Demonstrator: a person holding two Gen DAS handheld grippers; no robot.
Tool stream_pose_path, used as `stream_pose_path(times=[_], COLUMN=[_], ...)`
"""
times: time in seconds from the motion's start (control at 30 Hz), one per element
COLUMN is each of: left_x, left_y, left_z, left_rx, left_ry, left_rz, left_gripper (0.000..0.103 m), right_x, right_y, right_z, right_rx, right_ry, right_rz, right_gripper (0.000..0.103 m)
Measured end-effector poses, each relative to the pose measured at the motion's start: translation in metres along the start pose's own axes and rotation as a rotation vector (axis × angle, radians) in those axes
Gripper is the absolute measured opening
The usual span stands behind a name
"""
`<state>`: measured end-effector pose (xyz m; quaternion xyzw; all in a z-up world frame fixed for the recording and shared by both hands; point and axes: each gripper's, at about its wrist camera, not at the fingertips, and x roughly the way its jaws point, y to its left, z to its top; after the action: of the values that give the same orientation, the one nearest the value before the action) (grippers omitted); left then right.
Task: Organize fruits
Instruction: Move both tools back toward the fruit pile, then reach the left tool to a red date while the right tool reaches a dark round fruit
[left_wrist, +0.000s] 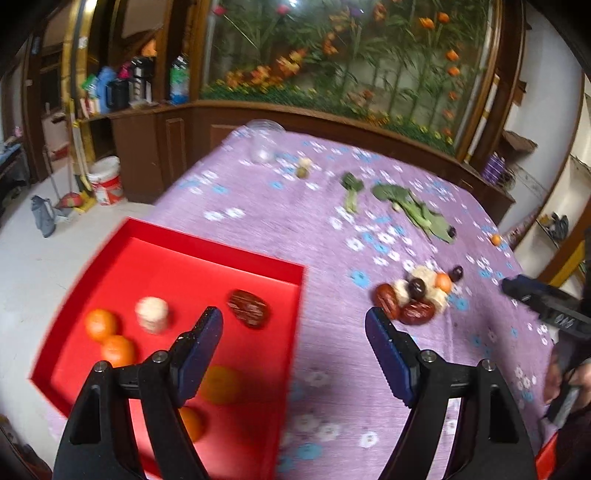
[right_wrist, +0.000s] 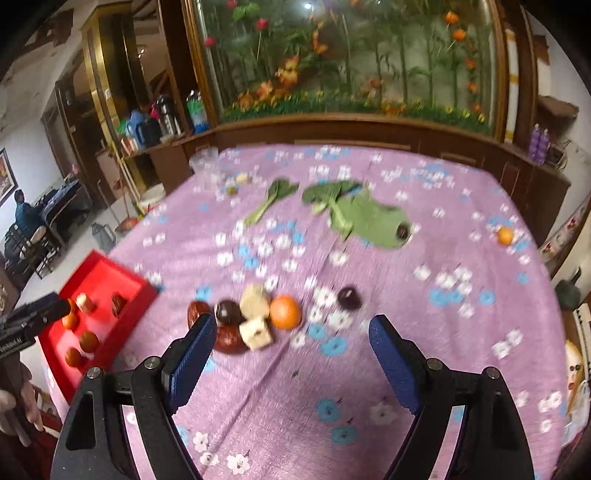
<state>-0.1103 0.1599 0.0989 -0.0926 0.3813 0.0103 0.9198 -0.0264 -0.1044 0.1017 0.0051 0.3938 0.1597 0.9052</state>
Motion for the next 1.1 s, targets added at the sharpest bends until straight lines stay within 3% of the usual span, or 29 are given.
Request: stream_pose_path(times=[0.17, 0.37, 0.47, 0.53, 0.67, 0.87, 0.97, 1.03, 1.1], left_x=[0.034, 0.074, 0.1, 0.111, 0.127, 0.142, 0.145, 0.146, 0.144], left_y=[-0.028, -0.052, -0.055, -0.058, -0.067, -0.076, -0.081, -0.086, -0.093], left_z=[0.002, 0.008, 0.011, 0.011, 0.008, 0.006, 0.007, 0.007, 0.005], left_rx=[0.007, 0.024, -0.001, -0.009, 0.018, 0.058, 0.087, 0.103, 0.147], left_ry=[0.075, 0.112, 0.156, 0.18, 0.204, 0.204, 0.193, 0.189, 0.167], left_rz=[-0.087, -0.122, -0.134, -0.138, -0.137, -0.123, -0.129, -0.14, -0.106], left_gripper=[0.079, 0.078, 0.074, 0.065, 0.062, 0.061, 0.047, 0.031, 0.031], right_x=[0.028, 0.043, 0.051, 0.059, 0.081, 0.103, 0.106, 0.106, 0.107], right_y=[-0.007, -0.025, -0.035, -0.042, -0.055, -0.066, -0.066, -0.063, -0.061], right_z=[-0.012, -0.009, -0.003, 0.002, 0.009, 0.01, 0.01, 0.009, 0.008], right_rx=[0.036, 0.092, 0.109, 0.123, 0.154, 0.192, 0.181, 0.161, 0.146], right_ry=[0.028, 0.026, 0.024, 0.028, 0.055, 0.074, 0.066, 0.058, 0.051], right_rz=[0.024, 0.021, 0.001, -0.013, -0.039, -0.052, -0.064, -0.078, -0.095], right_gripper=[0.083, 0.078, 0.078, 0.074, 0.064, 0.062, 0.062, 0.06, 0.057])
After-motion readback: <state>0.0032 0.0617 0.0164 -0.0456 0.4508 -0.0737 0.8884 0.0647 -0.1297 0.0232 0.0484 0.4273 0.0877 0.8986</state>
